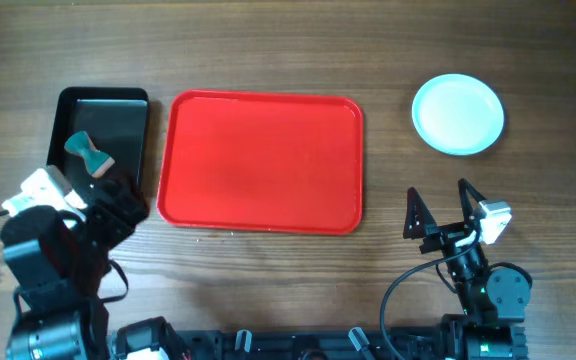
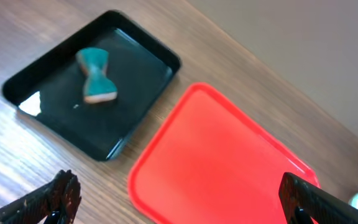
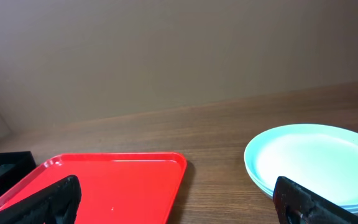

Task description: Clean dirty plates on tray and stack at the side

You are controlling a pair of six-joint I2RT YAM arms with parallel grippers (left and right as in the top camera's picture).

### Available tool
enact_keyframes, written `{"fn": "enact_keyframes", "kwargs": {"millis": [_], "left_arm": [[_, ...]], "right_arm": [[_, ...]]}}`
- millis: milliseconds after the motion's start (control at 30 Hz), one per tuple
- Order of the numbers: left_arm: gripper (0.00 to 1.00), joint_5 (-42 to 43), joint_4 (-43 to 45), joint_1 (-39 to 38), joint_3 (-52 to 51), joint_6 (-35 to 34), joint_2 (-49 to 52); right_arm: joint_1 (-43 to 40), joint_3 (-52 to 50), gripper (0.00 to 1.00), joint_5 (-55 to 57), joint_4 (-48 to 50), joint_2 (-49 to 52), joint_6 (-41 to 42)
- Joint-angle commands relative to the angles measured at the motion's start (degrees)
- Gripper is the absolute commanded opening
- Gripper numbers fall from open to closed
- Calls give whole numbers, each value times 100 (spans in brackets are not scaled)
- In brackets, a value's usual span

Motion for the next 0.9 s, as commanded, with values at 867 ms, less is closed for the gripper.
{"fn": "enact_keyframes", "kwargs": {"millis": [867], "left_arm": [[100, -249, 4653, -1462, -5086, 140, -3515]], "right_arm": [[28, -4, 100, 101, 31, -61, -101]]}}
